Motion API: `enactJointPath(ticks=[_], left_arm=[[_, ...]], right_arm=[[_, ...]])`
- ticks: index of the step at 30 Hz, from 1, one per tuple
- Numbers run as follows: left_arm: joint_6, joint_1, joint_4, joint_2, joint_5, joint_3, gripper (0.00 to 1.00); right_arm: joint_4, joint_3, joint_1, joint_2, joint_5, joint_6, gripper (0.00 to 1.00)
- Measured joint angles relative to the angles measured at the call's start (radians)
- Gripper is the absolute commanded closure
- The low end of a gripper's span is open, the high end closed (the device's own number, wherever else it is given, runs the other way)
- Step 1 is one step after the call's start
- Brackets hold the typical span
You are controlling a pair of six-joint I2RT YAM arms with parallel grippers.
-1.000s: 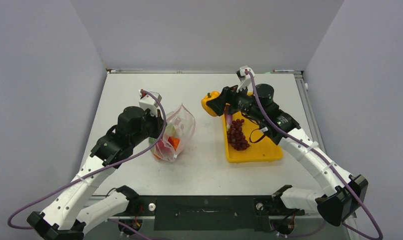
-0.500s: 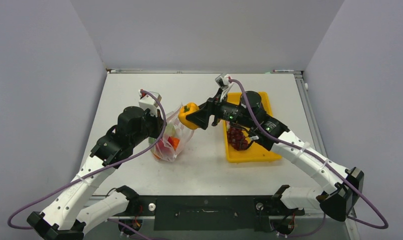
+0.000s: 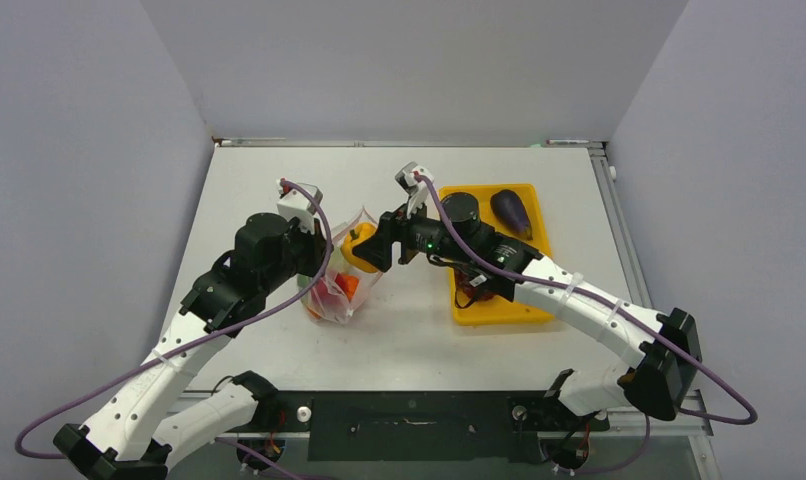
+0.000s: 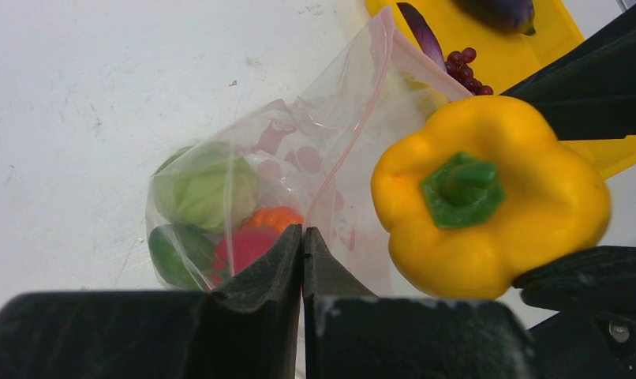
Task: Place the food in the zip-top bag and seal the zipper
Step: Place the fake vegetable in the zipper food storage bag.
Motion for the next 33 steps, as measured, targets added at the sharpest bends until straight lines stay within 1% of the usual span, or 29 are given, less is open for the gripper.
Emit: enactJointPath(ticks=[8, 13, 20, 27, 30, 33], left_arm=[[0.0, 0.0, 0.0, -0.003, 0.0, 0.0, 1.0], [0.0, 0.0, 0.0, -0.004, 0.0, 0.0, 1.0], [0.0, 0.0, 0.0, -0.004, 0.0, 0.0, 1.0], [0.0, 0.0, 0.0, -0.004, 0.0, 0.0, 1.0], [0.0, 0.0, 0.0, -0.004, 0.0, 0.0, 1.0], [0.0, 0.0, 0.0, -0.004, 0.0, 0.0, 1.0]], right_arm=[[-0.054, 0.002, 0.051, 0.065, 0.123, -0.029, 0.65], [-0.113, 0.032, 0.101, 0.104, 0.237, -0.054, 0.63], [-0.142, 0.044, 0.157, 0.114, 0.408, -0.056, 0.6], [-0.149, 0.057, 0.169, 0.119, 0.522, -0.045, 0.47], [-0.146, 0.067, 0.174, 0.129, 0.547, -0.042, 0.37], [-0.145, 0.067, 0.18, 0.13, 0.56, -0.041, 0.23]])
